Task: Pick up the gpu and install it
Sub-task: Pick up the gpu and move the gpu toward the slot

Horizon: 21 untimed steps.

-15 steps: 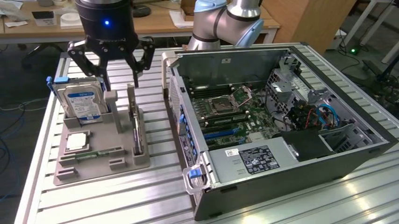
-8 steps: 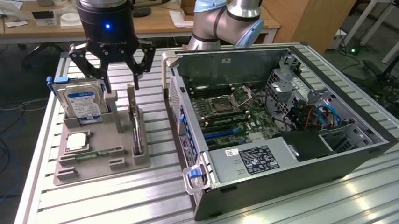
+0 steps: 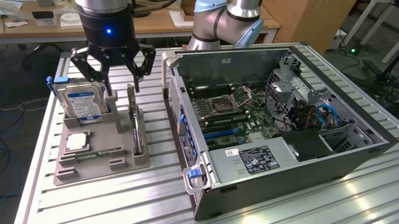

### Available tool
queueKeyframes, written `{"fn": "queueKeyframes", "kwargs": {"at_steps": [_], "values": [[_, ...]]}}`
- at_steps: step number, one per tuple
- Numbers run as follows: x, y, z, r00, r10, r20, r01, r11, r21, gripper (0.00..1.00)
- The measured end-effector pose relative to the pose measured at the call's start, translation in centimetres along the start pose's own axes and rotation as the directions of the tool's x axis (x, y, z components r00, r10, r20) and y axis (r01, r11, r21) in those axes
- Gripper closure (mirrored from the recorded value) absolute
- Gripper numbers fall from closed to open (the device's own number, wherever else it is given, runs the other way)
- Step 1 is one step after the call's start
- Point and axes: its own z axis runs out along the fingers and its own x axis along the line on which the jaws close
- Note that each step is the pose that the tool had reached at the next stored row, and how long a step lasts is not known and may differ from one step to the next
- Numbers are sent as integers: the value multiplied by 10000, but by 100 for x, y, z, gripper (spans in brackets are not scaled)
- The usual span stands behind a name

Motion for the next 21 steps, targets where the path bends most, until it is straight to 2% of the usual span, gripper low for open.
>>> {"fn": "queueKeyframes", "kwargs": {"at_steps": [14, 21], "values": [[-55, -5, 102, 10000, 2, -31, -2, 10000, -1, 41], [-55, -13, 192, 10000, 6, -31, -6, 10000, 8, 41]]}}
